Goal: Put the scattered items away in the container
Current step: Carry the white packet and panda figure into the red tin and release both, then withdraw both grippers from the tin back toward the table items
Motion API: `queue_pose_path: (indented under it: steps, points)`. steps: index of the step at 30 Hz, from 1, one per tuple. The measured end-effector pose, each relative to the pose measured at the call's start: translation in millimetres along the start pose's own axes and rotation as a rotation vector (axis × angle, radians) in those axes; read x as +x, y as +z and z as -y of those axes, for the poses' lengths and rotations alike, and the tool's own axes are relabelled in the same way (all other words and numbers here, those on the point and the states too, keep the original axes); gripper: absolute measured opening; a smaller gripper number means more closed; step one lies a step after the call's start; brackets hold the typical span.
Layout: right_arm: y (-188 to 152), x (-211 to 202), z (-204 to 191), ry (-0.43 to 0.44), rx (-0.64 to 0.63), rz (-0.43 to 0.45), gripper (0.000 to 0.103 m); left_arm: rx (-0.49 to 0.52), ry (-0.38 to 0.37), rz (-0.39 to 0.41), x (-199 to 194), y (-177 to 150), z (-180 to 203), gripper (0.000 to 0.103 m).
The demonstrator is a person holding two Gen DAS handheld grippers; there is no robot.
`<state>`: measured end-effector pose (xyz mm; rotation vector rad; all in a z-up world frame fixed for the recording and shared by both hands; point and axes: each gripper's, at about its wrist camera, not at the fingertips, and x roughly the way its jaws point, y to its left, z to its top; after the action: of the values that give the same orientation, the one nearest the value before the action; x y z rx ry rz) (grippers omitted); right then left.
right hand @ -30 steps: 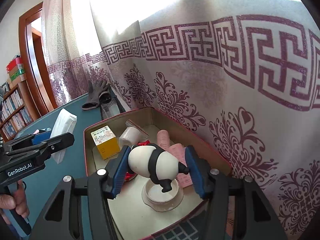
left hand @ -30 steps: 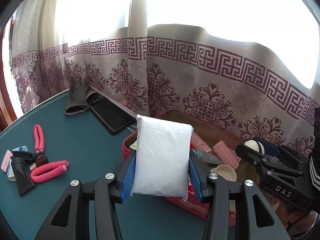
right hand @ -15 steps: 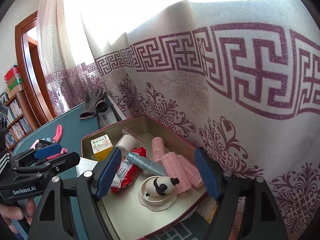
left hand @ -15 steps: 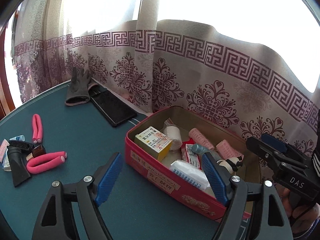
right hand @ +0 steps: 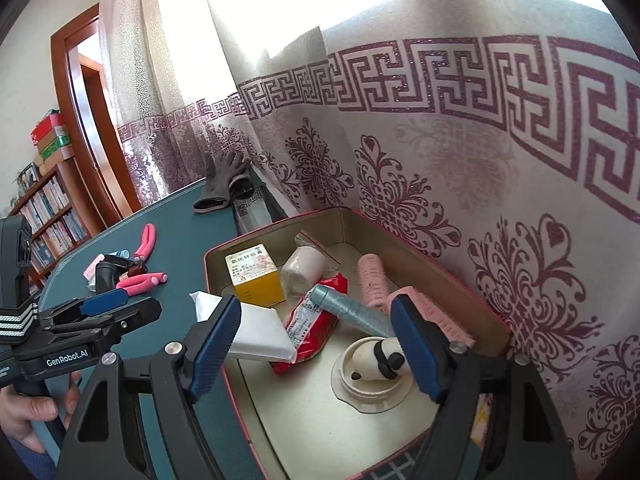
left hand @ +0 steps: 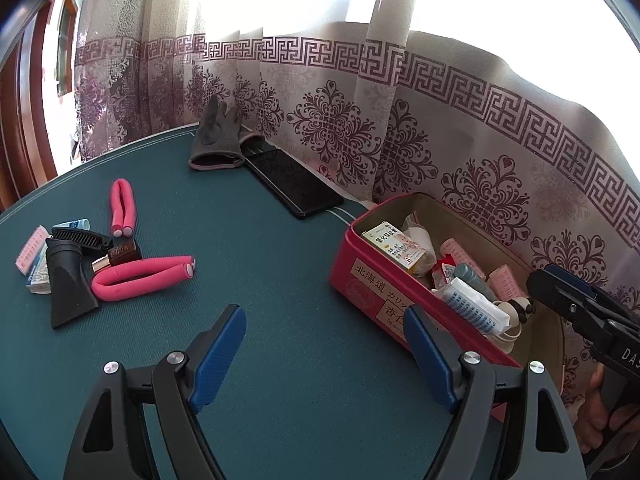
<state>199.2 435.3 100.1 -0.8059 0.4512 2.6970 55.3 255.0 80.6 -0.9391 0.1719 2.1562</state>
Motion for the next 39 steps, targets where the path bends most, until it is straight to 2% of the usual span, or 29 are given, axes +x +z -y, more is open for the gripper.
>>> queue_pose_path:
  steps: [5, 8, 11, 14, 20, 28, 32, 39]
  points:
    - [0, 15, -25, 0.069, -0.104, -0.063, 0.081, -0.012, 0.003, 0.002, -4, -4, -6, 0.083]
    - [-5, 30, -28, -0.017, -0.138, -0.109, 0.081, -0.023, 0.004, -0.005, -4, -5, -9, 0.083]
    - [-6, 46, -18, -0.086, -0.114, -0.176, 0.081, -0.025, 0.008, -0.012, -3, -7, -12, 0.083]
    - [-7, 55, -4, -0.098, -0.058, -0.216, 0.081, -0.032, 0.012, -0.012, -4, -8, -15, 0.083]
    - [0, 37, -3, -0.06, -0.018, -0.135, 0.081, -0.069, 0.026, -0.011, -4, -9, -27, 0.083]
    - [7, 25, -50, 0.016, -0.115, -0.023, 0.081, -0.106, 0.077, -0.008, -11, -14, -56, 0.083]
    - [3, 29, -81, 0.064, -0.189, -0.009, 0.082, -0.147, 0.139, 0.0, -21, -22, -89, 0.083]
    - [-8, 54, -134, 0.16, -0.284, -0.045, 0.082, -0.318, 0.263, 0.043, -44, -34, -166, 0.083]
